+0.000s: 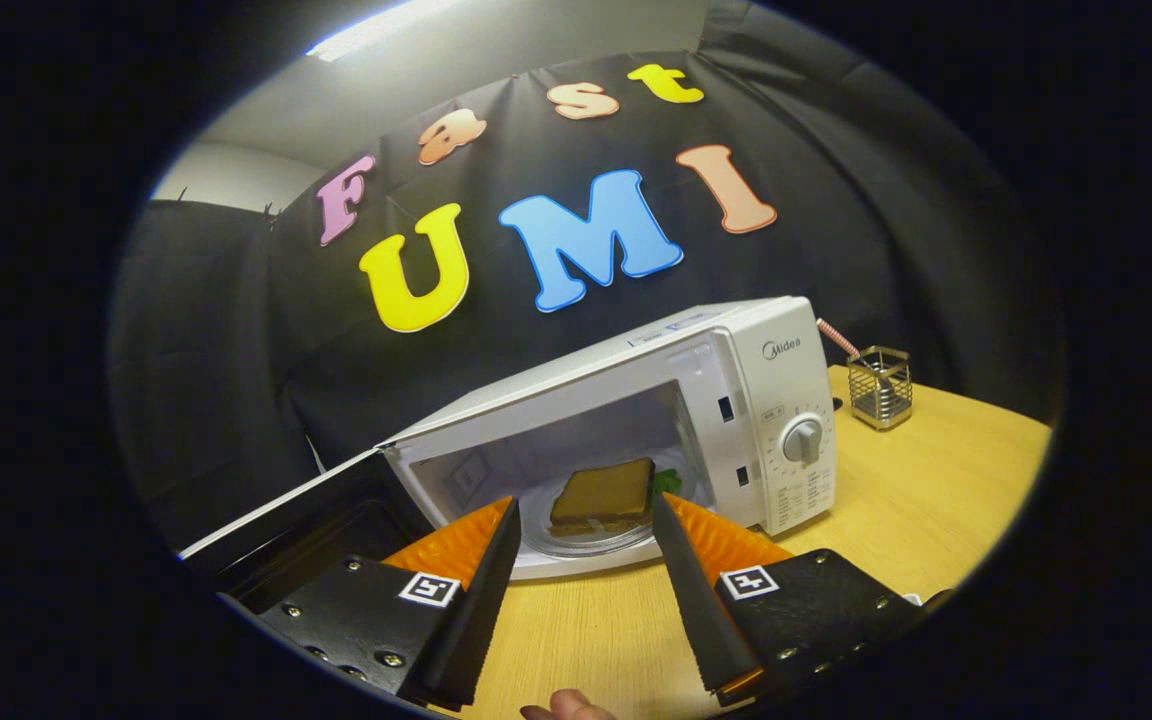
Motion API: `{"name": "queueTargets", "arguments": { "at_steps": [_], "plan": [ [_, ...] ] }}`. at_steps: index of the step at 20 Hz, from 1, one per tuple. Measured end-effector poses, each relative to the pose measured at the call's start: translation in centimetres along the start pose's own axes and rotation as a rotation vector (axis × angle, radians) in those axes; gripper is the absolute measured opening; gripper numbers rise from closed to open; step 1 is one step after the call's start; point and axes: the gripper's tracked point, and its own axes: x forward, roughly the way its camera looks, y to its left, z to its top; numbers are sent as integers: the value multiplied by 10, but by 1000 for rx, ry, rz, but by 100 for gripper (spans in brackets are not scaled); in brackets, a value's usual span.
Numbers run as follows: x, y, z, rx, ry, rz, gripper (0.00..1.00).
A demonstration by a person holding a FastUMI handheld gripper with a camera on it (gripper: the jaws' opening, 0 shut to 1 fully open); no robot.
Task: Open the microwave, put the food inside, and close the microwave door.
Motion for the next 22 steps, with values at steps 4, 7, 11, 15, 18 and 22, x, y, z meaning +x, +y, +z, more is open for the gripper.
{"name": "queueTargets", "arguments": {
  "at_steps": [4,7,11,15,18,22],
  "plan": [
    [-43,13,18,-64,-54,33,80],
    [-69,21,26,-92,-63,56,80],
    [-93,15,40,-168,-79,-6,52],
    [-122,29,54,-251,-127,-16,28],
    [-135,56,47,-230,-122,74,14],
    [-159,103,27,-244,-98,182,2]
  ]
}}
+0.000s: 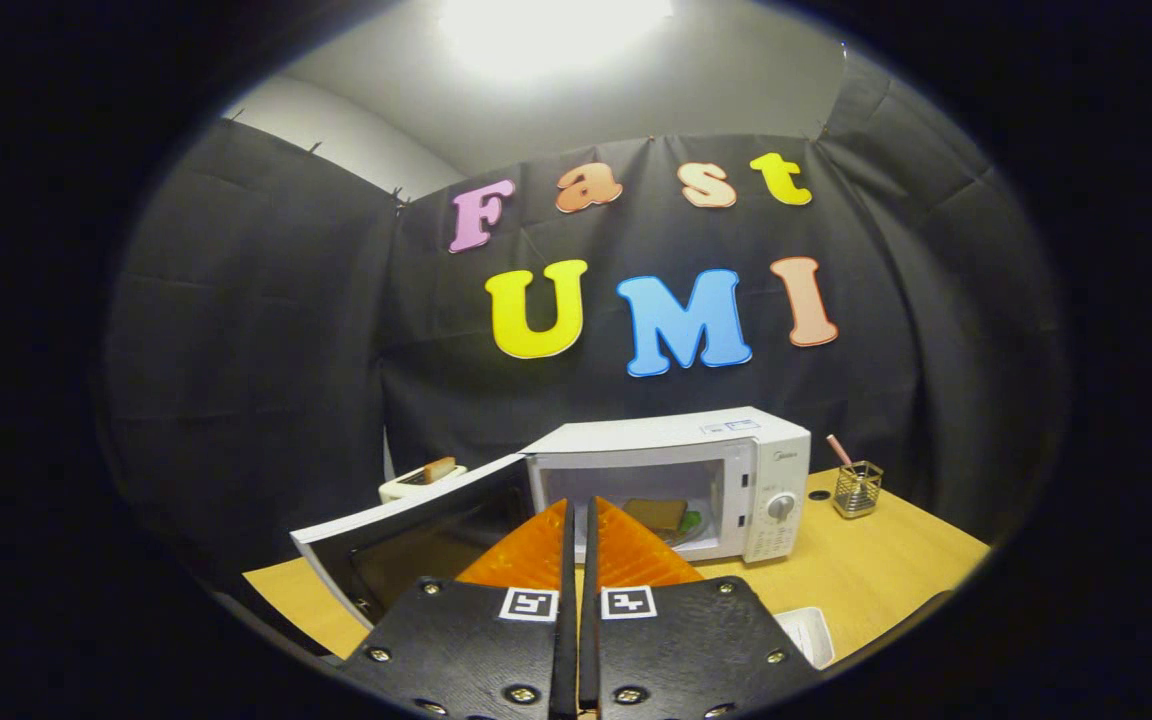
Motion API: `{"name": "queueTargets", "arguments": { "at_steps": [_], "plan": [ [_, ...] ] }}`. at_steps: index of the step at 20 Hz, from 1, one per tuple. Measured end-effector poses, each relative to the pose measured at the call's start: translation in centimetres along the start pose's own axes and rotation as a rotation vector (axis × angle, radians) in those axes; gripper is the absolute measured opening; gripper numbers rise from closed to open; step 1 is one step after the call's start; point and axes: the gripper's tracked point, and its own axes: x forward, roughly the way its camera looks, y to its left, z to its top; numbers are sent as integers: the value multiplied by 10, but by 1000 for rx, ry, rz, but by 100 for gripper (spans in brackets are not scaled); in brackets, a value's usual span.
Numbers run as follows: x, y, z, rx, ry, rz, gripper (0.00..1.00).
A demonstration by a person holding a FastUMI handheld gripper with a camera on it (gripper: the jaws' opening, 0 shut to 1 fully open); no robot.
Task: Open the microwave, put the food inside, and close the microwave door.
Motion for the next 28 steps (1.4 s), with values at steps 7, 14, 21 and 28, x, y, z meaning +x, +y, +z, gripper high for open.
{"name": "queueTargets", "arguments": {
  "at_steps": [7,14,21,28],
  "plan": [
    [-13,79,-13,25,18,179,1],
    [-22,143,-28,28,32,293,1],
    [-12,198,-38,61,54,376,1],
    [7,227,-65,83,87,386,1]
  ]
}}
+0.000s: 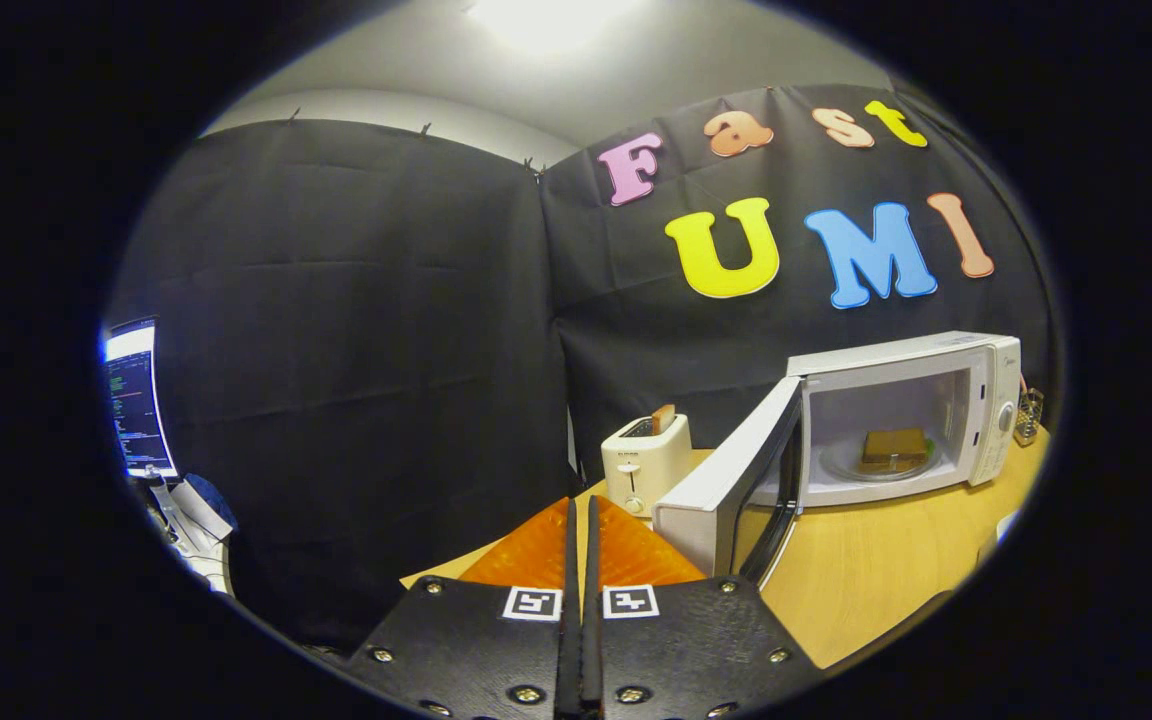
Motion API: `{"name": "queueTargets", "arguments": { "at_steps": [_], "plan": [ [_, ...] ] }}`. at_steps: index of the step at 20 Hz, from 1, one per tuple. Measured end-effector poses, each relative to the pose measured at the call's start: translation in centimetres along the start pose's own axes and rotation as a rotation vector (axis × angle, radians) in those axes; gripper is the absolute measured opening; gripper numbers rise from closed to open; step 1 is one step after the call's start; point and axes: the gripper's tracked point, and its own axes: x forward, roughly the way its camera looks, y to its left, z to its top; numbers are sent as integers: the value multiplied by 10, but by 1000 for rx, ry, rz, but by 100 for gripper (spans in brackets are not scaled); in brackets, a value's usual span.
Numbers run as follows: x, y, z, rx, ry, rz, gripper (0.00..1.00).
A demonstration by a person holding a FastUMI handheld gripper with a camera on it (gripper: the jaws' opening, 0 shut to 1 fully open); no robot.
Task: Open the microwave, put the food inside, and close the microwave door.
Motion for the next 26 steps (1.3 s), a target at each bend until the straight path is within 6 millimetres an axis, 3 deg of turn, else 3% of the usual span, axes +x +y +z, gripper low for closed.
{"name": "queueTargets", "arguments": {
  "at_steps": [4,14,26],
  "plan": [
    [6,-9,-2,25,-27,-33,1],
    [-27,-43,16,2,-81,-81,1],
    [-68,-134,22,33,-81,-232,1]
  ]
}}
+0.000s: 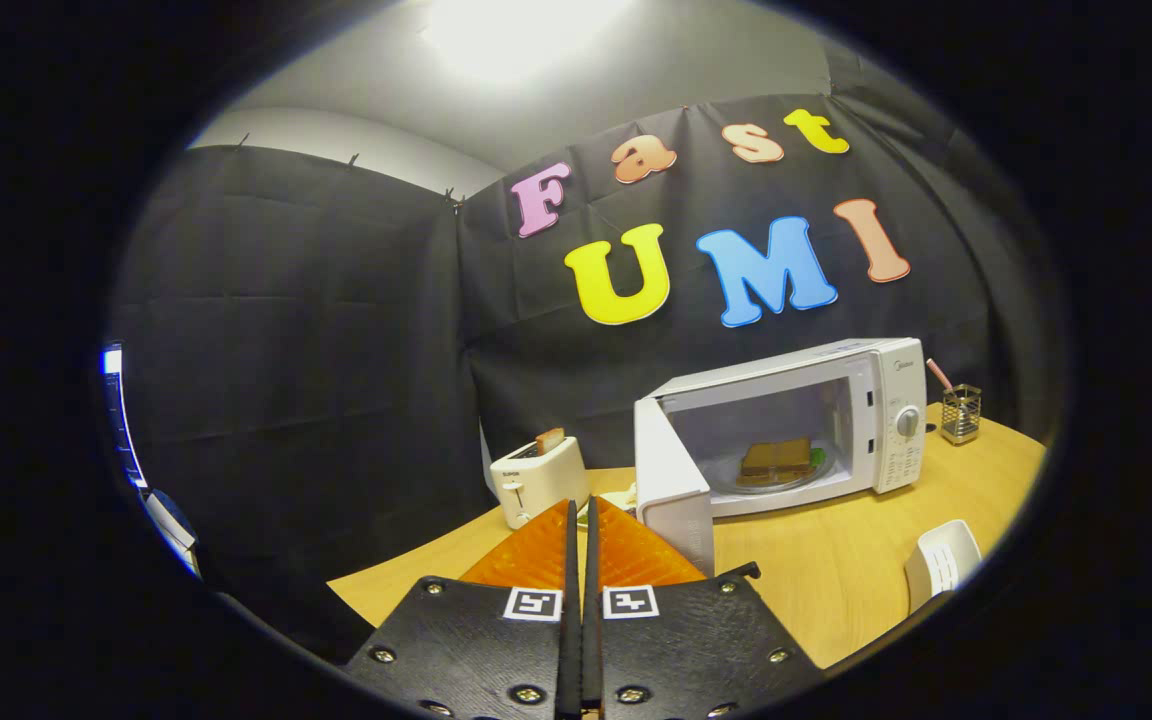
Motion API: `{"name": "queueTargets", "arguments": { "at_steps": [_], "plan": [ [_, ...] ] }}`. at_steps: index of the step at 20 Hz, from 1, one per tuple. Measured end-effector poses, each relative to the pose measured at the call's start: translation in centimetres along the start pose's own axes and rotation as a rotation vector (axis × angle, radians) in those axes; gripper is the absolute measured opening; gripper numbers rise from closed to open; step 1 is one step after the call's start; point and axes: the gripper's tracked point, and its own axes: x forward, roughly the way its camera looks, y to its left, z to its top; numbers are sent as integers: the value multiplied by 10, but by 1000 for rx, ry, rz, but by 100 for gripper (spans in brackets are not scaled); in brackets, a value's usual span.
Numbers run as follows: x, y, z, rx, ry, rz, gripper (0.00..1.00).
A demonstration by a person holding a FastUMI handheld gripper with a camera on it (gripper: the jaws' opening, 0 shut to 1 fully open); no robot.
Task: Open the microwave, put the food inside, and close the microwave door.
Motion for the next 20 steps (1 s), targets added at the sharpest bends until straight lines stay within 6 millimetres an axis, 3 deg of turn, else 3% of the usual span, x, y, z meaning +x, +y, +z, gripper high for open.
{"name": "queueTargets", "arguments": {
  "at_steps": [15,20],
  "plan": [
    [-7,-138,23,-40,-84,-267,1],
    [-1,-172,18,-4,-69,-334,2]
  ]
}}
